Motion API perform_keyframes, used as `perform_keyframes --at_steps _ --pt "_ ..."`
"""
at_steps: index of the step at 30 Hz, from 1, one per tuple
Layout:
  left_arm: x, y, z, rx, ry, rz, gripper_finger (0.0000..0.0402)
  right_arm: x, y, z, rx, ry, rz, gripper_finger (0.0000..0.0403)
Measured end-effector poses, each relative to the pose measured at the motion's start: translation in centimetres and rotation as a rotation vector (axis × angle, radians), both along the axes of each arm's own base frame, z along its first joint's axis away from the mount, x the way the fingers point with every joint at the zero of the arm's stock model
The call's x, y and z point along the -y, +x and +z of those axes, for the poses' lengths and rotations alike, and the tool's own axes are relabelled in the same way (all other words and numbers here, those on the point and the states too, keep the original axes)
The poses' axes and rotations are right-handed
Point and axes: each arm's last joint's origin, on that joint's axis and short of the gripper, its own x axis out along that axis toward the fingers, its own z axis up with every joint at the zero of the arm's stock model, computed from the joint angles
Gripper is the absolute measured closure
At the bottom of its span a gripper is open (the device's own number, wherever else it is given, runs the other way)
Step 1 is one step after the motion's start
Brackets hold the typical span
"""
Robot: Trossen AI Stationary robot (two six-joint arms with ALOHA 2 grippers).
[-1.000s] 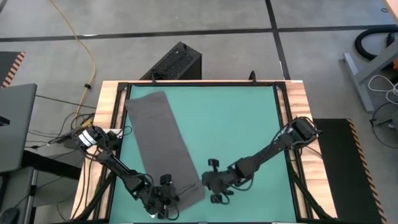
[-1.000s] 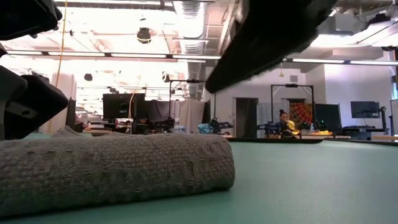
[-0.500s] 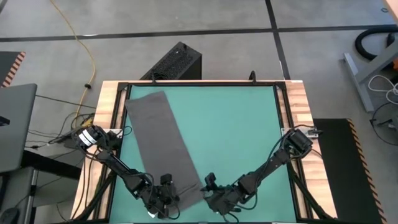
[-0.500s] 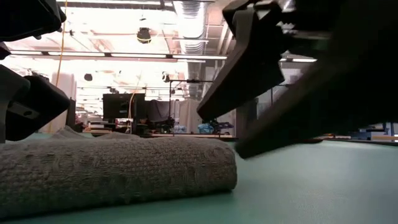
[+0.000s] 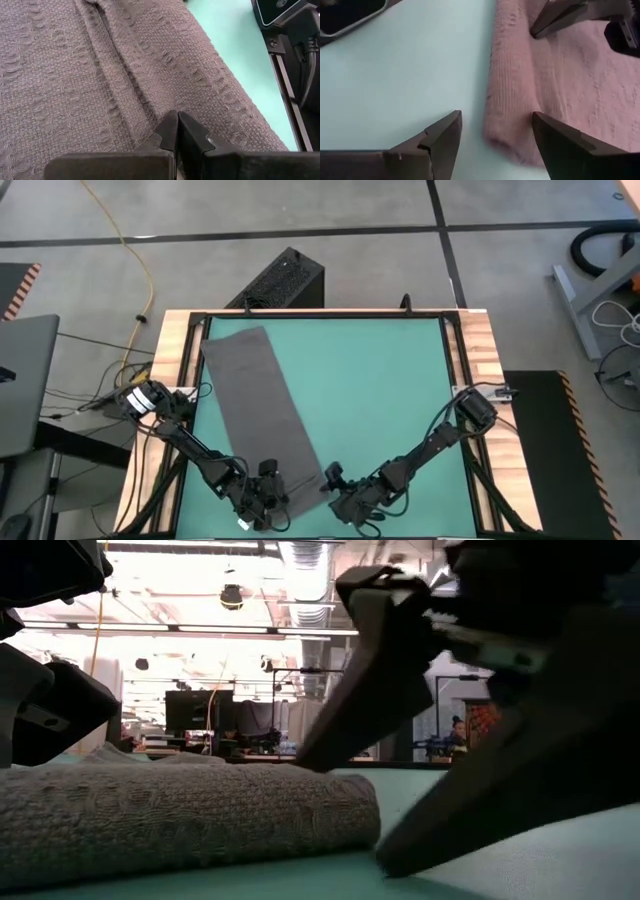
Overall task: Roll towel
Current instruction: Roll the gray towel
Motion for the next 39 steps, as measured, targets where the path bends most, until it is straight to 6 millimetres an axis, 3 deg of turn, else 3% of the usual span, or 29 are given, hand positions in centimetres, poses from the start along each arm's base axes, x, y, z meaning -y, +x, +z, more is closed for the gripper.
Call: perform_keyframes --at_steps 7,18,24,29,39 --pt "0.0 0.0 0.0 -0.007 -0.003 -0.013 0.0401 0.3 0.3 -0.6 0.005 -0.031 -0.023 0.0163" --pt "0.0 0.1 0.7 0.02 0.021 -0.067 0.0401 1.2 0.8 -0.6 -0.024 0.031 -0.054 0.0384" --pt "-0.4 0.0 2.5 0.069 0.046 -0.105 0.0401 2.4 1.9 1.2 -0.142 0.369 -0.076 0.0385" --pt "-0.4 0.2 2.5 0.086 0.042 -0.096 0.0401 4.4 3.3 1.8 -0.296 0.659 -0.108 0.0386" --pt "0.2 0.4 1.7 0.092 0.006 -0.099 0.0401 6.7 4.5 2.3 -0.485 0.94 -0.082 0.0384"
